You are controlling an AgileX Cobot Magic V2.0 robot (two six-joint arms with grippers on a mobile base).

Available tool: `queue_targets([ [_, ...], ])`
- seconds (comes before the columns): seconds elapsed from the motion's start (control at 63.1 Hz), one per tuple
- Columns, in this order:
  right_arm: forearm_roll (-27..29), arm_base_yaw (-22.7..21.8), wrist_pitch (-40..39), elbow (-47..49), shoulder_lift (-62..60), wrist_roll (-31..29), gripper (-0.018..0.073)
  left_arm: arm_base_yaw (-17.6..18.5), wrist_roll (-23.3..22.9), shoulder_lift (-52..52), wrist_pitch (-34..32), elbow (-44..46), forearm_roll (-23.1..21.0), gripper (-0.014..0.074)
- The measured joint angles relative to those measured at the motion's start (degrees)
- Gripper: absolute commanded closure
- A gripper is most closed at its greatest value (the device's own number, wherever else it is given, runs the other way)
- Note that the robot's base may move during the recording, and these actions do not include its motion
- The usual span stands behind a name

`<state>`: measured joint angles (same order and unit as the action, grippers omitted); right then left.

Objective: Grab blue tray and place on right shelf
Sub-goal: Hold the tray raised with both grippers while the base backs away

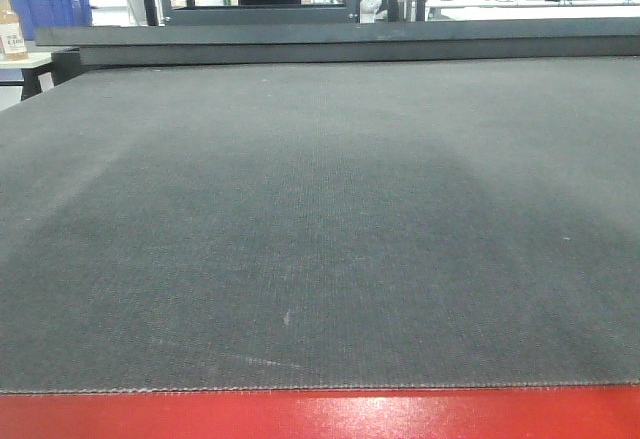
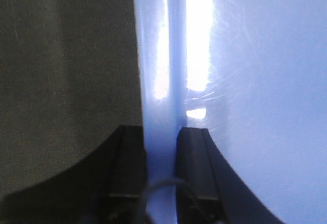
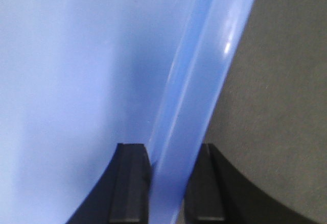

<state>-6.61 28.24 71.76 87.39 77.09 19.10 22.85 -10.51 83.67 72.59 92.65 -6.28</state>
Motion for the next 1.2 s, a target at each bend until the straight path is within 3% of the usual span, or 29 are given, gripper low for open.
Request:
queue_targets([
  [1.203,-1.41,0.00,0.00,-0.45,-0.05,0.08,0.0502,0.00,0.00,1.35,0.22,0.00,-2.80,0.0645],
])
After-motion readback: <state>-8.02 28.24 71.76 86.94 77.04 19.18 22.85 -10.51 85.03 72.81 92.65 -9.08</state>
